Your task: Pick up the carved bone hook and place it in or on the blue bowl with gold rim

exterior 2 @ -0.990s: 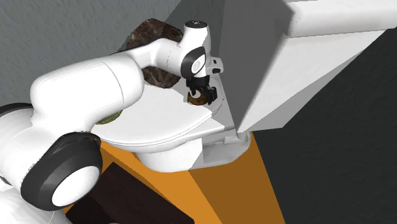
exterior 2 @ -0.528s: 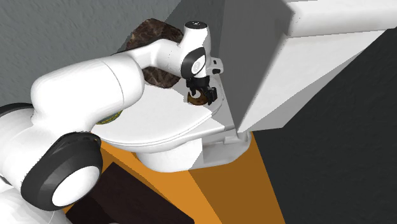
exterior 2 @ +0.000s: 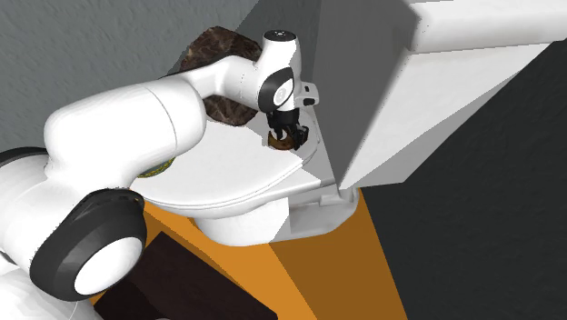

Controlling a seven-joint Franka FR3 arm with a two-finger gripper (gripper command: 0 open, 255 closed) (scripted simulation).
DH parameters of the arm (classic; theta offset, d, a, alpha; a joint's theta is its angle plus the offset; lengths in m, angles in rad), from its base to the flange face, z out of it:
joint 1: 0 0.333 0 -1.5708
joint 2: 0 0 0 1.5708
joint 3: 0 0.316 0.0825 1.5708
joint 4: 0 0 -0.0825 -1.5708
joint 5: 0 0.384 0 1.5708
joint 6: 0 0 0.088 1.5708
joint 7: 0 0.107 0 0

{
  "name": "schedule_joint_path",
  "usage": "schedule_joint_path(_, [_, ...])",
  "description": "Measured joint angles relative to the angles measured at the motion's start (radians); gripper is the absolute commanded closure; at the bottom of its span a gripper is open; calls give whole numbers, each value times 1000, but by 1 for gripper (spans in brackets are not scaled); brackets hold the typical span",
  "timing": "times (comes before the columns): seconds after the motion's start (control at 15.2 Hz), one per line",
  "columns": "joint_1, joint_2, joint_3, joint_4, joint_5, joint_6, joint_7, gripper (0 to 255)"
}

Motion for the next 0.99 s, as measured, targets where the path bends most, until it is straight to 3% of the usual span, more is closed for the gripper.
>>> schedule_joint_path(0.99, [0,-18,0,132,2,-150,-10,255])
